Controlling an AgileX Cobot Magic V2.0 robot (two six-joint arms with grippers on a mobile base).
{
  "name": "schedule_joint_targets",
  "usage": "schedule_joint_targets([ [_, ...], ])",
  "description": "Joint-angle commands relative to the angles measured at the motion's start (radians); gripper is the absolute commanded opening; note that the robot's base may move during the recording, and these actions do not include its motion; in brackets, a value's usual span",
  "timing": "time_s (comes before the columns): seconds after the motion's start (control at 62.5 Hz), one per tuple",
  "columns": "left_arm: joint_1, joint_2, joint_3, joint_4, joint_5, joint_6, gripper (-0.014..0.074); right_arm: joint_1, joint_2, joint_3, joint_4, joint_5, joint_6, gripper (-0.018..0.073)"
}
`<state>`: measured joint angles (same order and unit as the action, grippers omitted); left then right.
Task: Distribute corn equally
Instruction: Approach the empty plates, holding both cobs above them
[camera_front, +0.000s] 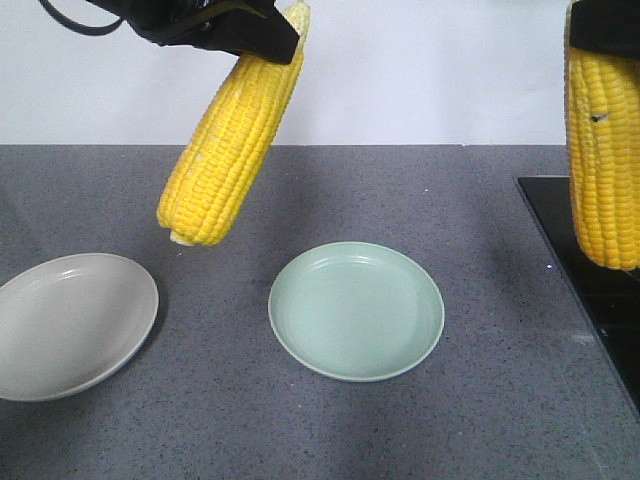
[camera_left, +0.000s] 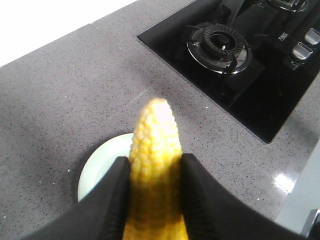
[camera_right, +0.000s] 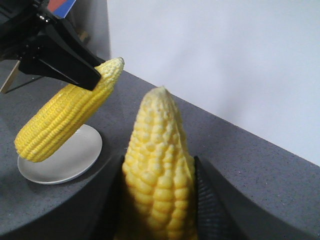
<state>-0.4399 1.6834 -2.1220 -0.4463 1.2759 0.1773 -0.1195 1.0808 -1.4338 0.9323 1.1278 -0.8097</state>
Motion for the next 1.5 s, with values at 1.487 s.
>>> schedule_joint_targets([
  [1.487,-0.001,-0.046,-0.021,-0.032,-0.02,-0.005,-0.0006,-0.007,-0.01,-0.025,0.047,-0.05,0.001,-0.0006],
])
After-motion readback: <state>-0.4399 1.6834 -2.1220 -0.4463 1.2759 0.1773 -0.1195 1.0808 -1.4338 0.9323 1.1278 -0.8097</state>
